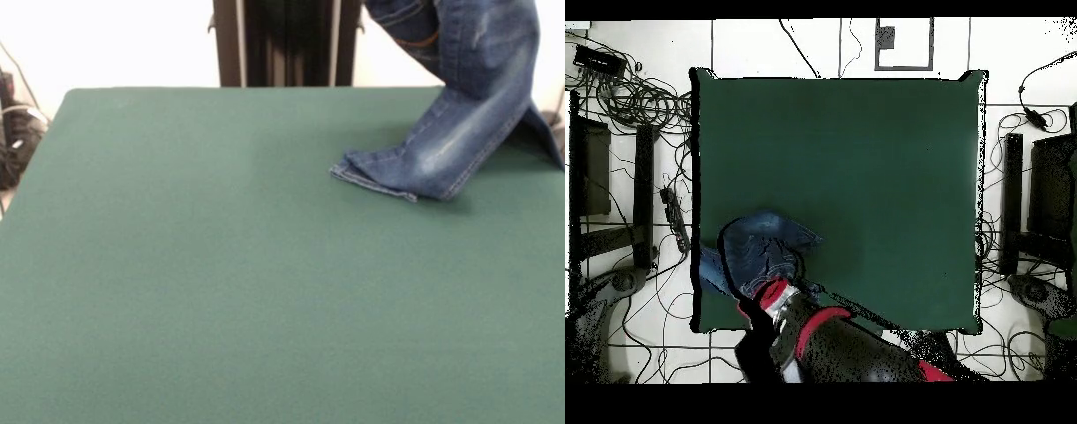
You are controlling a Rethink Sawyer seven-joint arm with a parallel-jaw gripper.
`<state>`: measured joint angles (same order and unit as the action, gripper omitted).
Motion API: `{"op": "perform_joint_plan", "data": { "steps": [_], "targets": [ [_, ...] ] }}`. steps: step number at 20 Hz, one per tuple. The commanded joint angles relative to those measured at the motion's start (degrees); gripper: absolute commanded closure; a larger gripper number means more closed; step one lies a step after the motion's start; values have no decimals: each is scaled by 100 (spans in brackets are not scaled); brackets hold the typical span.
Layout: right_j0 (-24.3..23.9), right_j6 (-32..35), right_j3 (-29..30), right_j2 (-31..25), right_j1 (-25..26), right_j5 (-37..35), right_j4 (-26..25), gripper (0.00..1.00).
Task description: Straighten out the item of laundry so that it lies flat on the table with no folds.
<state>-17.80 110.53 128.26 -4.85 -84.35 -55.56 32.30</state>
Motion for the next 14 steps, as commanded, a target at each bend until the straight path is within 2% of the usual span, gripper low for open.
{"op": "perform_joint_plan", "data": {
  "steps": [1, 8, 14],
  "targets": [
    [-345, -2630, 599, -224, 534, 4, -116, 100],
    [-993, -3199, 302, -418, 1030, 170, -470, 100],
    [-1838, -3897, 174, -489, 1373, 223, -935, 100]
  ]
}}
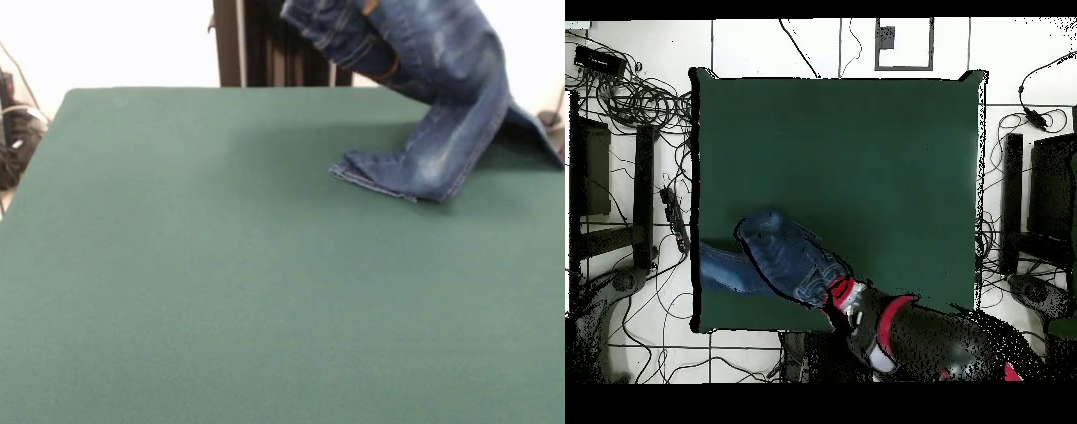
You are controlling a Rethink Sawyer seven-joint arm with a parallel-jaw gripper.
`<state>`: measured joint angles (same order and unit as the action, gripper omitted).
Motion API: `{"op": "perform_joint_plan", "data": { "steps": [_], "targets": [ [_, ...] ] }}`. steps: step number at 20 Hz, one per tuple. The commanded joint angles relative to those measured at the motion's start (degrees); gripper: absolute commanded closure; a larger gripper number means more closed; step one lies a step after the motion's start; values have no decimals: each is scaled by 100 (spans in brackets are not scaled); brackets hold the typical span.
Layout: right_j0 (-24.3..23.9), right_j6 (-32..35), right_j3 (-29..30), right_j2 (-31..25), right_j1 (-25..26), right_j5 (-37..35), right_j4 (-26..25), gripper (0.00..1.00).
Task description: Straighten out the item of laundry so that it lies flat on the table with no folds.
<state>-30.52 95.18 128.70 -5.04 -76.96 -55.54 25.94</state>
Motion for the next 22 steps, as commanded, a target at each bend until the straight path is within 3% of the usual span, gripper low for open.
{"op": "perform_joint_plan", "data": {
  "steps": [1, 5, 9, 13, 18, 22],
  "targets": [
    [-645, -2415, 115, -524, 695, 263, -329, 100],
    [-1115, -2746, -91, -790, 1141, 464, -645, 100],
    [-1359, -2271, -510, -935, 1618, 91, -1196, 100],
    [-1637, -2016, -732, -1246, 2134, -307, -1010, 100],
    [-2006, -1244, -1744, -1352, 2957, -1046, -1225, 100],
    [-2145, -910, -2632, -1284, 3605, -1079, -1450, 100]
  ]
}}
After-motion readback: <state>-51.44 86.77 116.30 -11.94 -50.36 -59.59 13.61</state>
